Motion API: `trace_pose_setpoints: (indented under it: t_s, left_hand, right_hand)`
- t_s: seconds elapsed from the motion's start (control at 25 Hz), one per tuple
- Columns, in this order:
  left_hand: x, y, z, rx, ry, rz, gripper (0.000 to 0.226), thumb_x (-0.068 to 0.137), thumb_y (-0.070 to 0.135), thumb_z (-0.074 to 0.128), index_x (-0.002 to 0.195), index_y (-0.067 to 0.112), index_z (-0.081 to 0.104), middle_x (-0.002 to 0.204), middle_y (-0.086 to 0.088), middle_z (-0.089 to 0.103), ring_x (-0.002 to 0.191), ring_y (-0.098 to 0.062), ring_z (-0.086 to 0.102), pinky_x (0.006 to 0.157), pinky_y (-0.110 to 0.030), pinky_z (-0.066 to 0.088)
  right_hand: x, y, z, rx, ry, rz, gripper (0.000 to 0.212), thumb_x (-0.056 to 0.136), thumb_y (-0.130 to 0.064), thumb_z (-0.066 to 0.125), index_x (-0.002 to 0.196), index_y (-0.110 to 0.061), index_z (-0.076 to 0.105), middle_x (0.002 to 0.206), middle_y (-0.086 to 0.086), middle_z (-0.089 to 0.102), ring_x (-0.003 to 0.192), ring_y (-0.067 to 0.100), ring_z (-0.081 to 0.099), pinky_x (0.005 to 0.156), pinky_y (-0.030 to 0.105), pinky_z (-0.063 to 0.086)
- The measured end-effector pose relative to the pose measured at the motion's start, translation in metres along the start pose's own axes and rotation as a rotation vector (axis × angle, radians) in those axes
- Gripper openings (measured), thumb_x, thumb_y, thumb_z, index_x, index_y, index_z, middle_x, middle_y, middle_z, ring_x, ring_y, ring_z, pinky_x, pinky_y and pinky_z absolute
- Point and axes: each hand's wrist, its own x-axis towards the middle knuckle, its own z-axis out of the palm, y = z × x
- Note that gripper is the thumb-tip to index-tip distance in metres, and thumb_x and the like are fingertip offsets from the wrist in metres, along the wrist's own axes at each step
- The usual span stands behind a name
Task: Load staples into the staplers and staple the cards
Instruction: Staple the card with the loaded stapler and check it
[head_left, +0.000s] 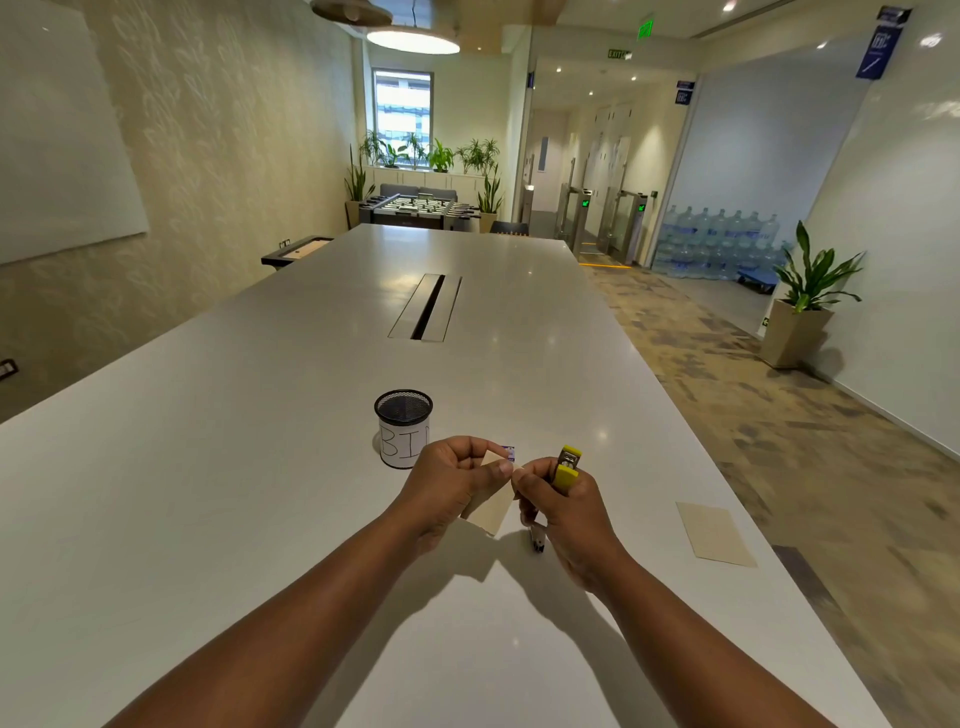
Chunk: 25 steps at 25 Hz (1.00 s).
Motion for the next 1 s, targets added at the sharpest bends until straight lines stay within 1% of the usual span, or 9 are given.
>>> trace_pose_setpoints:
  t_s: [0.16,0.28,0.36,0.44,0.6,0.68,0.76,0.88,1.0]
  left_hand:
    - [0.002,-0.002,-0.003,0.047,0.006,0.003,0.011,0.086,0.009,0.079,0.096,0.013,0.077,0.094,-0.013,0.080,0.079,-0.018,0.075,0.061,-0.025,0.058]
    - [0.003,-0.003,-0.004,0.058,-0.007,-0.007,0.012,0.085,0.010,0.080,0.097,0.012,0.077,0.090,-0.011,0.080,0.077,-0.016,0.075,0.058,-0.022,0.056]
    - [0.005,-0.004,-0.006,-0.003,-0.027,-0.050,0.010,0.086,0.010,0.079,0.096,0.009,0.078,0.090,-0.012,0.079,0.078,-0.017,0.074,0.061,-0.023,0.057]
    - [0.006,-0.005,-0.008,-0.064,-0.031,-0.118,0.004,0.090,0.012,0.074,0.092,0.009,0.077,0.090,-0.014,0.078,0.077,-0.021,0.074,0.062,-0.028,0.059]
    - [0.010,-0.006,-0.009,-0.054,0.016,-0.186,0.010,0.095,0.013,0.068,0.087,0.010,0.073,0.088,-0.010,0.079,0.074,-0.020,0.073,0.059,-0.030,0.058]
    - [0.011,-0.006,-0.008,0.034,0.041,-0.172,0.011,0.096,0.017,0.068,0.087,0.011,0.071,0.084,-0.006,0.079,0.075,-0.018,0.072,0.062,-0.030,0.058]
    - [0.011,-0.006,-0.007,0.168,0.062,-0.130,0.019,0.098,0.025,0.066,0.088,0.010,0.069,0.083,-0.006,0.077,0.074,-0.018,0.069,0.064,-0.028,0.056]
    - [0.008,-0.007,-0.004,0.493,0.109,0.041,0.044,0.099,0.043,0.061,0.084,0.002,0.061,0.069,-0.003,0.065,0.059,-0.013,0.058,0.053,-0.024,0.046]
    - [0.006,-0.010,-0.004,0.684,0.135,0.199,0.057,0.098,0.053,0.055,0.078,0.000,0.054,0.059,0.002,0.050,0.052,-0.012,0.043,0.051,-0.029,0.035]
  right_hand:
    - [0.004,-0.001,-0.002,0.017,-0.004,-0.002,0.017,0.083,-0.025,0.069,0.078,-0.008,0.070,0.072,0.011,0.065,0.062,0.021,0.056,0.058,0.034,0.049]
    - [0.004,-0.002,-0.003,-0.010,-0.002,-0.030,0.021,0.081,-0.025,0.069,0.079,-0.004,0.069,0.070,0.011,0.064,0.061,0.021,0.057,0.057,0.032,0.050]
    - [0.004,-0.002,-0.002,-0.017,0.013,-0.049,0.020,0.080,-0.025,0.069,0.078,-0.005,0.068,0.068,0.009,0.064,0.060,0.019,0.056,0.057,0.030,0.050]
    - [0.004,-0.001,-0.001,-0.031,0.023,-0.049,0.016,0.081,-0.023,0.068,0.076,-0.007,0.069,0.068,0.007,0.064,0.060,0.018,0.057,0.057,0.028,0.050]
    - [0.004,0.001,-0.001,-0.035,0.029,-0.035,0.011,0.080,-0.020,0.067,0.073,-0.012,0.070,0.068,0.006,0.065,0.060,0.017,0.057,0.058,0.029,0.050]
    - [0.004,0.002,-0.001,-0.030,0.023,-0.036,0.010,0.080,-0.019,0.067,0.073,-0.012,0.071,0.069,0.007,0.066,0.061,0.018,0.057,0.058,0.029,0.049]
    - [0.005,0.001,0.000,-0.027,0.023,-0.042,0.011,0.079,-0.018,0.068,0.073,-0.010,0.070,0.069,0.007,0.065,0.060,0.018,0.057,0.058,0.029,0.049]
    - [0.005,-0.001,0.002,-0.020,0.033,-0.050,0.013,0.078,-0.018,0.067,0.072,-0.007,0.069,0.067,0.007,0.064,0.059,0.018,0.056,0.057,0.029,0.049]
    - [0.004,-0.003,0.000,-0.007,0.038,-0.047,0.012,0.078,-0.020,0.068,0.070,-0.011,0.069,0.067,0.007,0.064,0.060,0.018,0.056,0.057,0.030,0.050]
